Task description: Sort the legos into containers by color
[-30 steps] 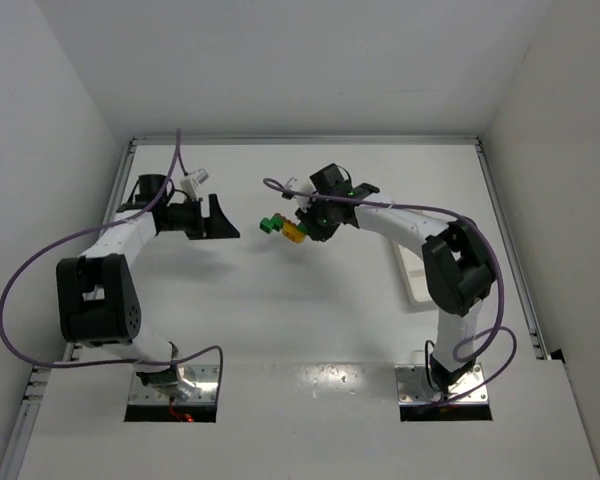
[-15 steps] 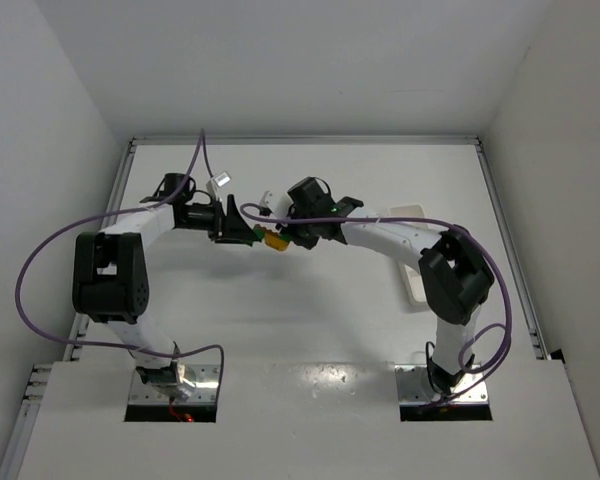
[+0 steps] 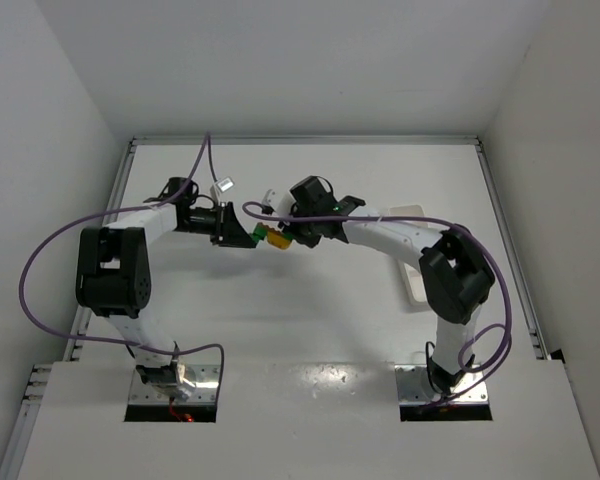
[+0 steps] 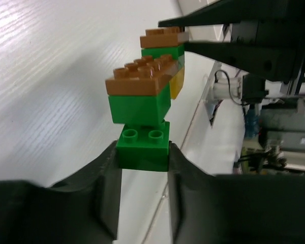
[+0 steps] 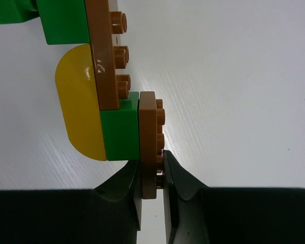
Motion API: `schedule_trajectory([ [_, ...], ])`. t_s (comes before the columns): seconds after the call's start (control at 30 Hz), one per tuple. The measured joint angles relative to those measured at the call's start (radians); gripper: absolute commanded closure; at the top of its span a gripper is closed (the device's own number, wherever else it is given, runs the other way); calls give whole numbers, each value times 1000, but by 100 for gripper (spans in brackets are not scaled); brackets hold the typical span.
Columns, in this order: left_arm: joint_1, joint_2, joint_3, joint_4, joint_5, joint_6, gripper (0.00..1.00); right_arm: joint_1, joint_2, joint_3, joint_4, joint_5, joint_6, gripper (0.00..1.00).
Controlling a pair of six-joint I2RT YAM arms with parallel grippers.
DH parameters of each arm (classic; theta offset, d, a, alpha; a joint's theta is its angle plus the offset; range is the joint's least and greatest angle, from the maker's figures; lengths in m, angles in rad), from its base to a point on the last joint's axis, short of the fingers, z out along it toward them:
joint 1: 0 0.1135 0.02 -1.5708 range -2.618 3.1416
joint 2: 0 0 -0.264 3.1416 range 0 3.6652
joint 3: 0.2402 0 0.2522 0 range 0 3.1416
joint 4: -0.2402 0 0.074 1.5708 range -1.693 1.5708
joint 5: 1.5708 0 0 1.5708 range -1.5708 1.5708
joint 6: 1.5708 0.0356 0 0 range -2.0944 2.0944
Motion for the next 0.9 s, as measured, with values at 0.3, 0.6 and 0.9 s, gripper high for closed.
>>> schedule_trajectory([
  [0.3,-1,-1,-34,-11,-14,32,99,-50,-5,-27,11,1,1,100],
  [0.6,-156,-112,-68,11,-188,37,100,-180,-51,-57,-4,31,35,100],
  [0.9,-439,-108,100,240,-450,-86,100,-520,-317,-122,-23,122,122,100],
])
